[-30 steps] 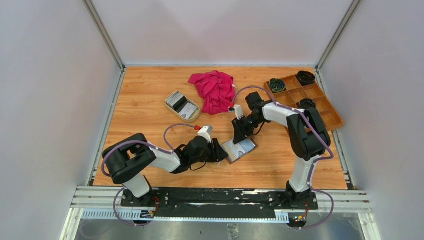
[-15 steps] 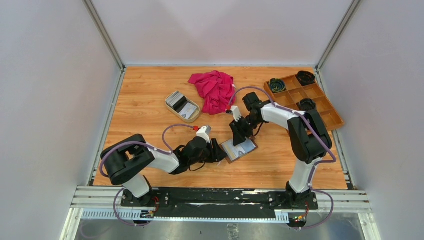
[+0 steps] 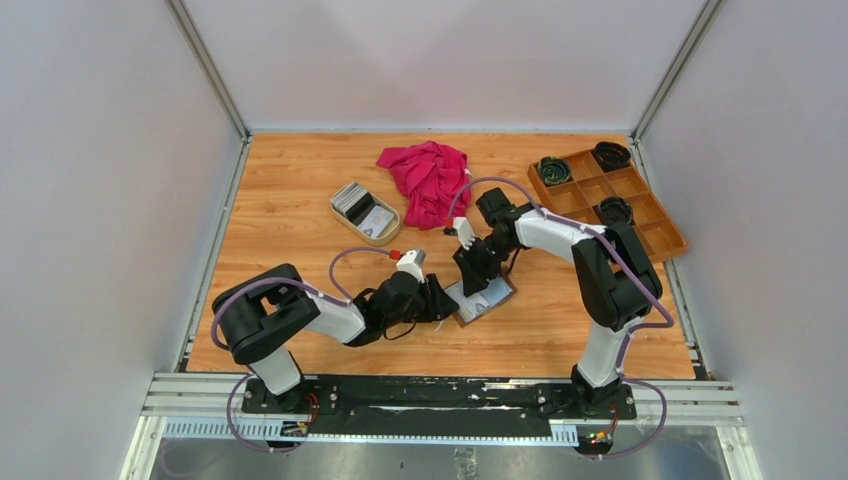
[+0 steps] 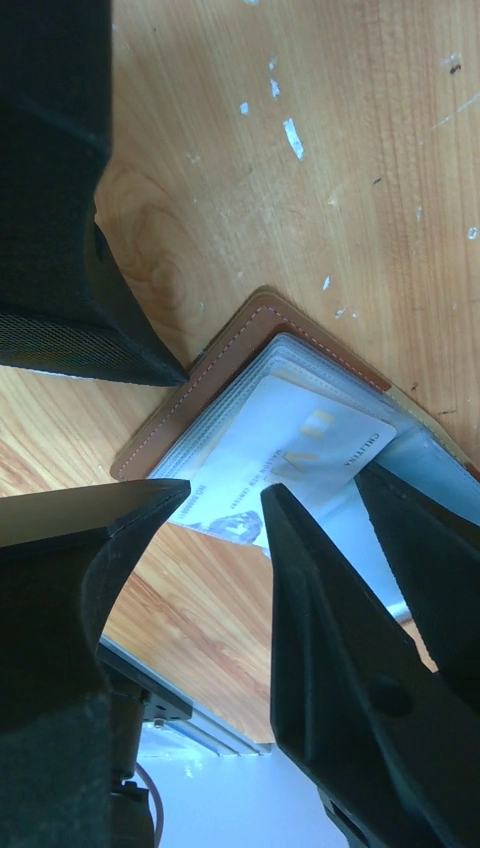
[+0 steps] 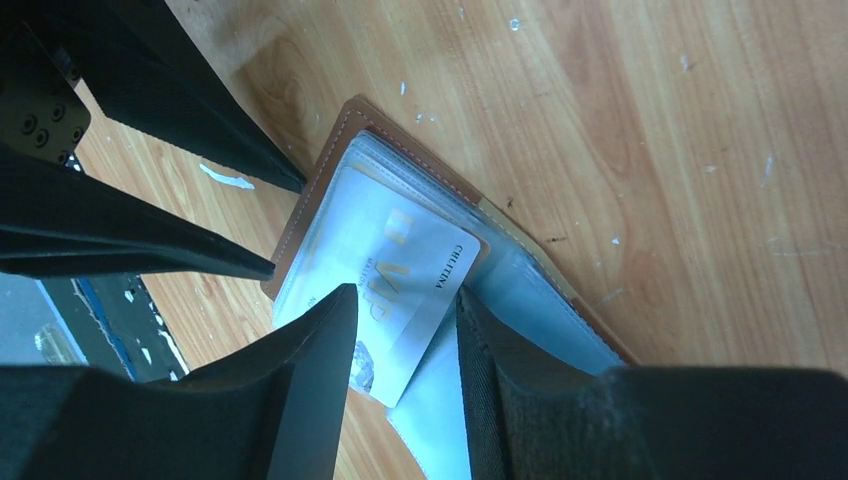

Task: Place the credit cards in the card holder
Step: Insert the credit card into the card holder, then pick up the credit card from the storage box.

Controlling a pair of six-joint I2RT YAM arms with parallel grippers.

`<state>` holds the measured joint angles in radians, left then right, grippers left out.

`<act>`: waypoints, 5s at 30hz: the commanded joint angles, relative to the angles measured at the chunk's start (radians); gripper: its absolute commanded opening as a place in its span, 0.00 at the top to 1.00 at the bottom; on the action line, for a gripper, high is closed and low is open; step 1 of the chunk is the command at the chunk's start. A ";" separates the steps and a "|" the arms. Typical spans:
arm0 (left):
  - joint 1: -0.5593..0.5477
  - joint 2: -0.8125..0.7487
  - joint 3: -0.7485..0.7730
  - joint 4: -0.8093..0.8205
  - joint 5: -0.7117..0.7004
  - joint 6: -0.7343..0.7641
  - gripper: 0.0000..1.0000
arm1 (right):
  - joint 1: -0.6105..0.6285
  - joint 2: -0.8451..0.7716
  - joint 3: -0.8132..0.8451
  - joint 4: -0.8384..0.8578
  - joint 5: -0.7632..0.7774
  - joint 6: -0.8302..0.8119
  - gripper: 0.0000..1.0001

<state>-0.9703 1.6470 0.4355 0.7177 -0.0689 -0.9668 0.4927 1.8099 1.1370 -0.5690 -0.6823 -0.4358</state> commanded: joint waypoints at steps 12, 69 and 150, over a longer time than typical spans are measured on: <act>-0.004 0.034 -0.017 -0.086 -0.040 0.023 0.55 | 0.013 -0.108 0.016 -0.070 0.027 -0.072 0.50; -0.003 0.092 -0.020 -0.009 0.012 0.030 0.57 | 0.079 0.011 0.018 -0.167 0.138 -0.181 0.92; 0.029 -0.254 -0.193 -0.001 -0.084 0.123 0.56 | -0.032 -0.122 0.018 -0.175 0.035 -0.212 0.86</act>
<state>-0.9508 1.4254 0.2611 0.7082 -0.1192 -0.8684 0.4751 1.7119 1.1507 -0.7254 -0.6289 -0.6296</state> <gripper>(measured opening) 0.436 0.136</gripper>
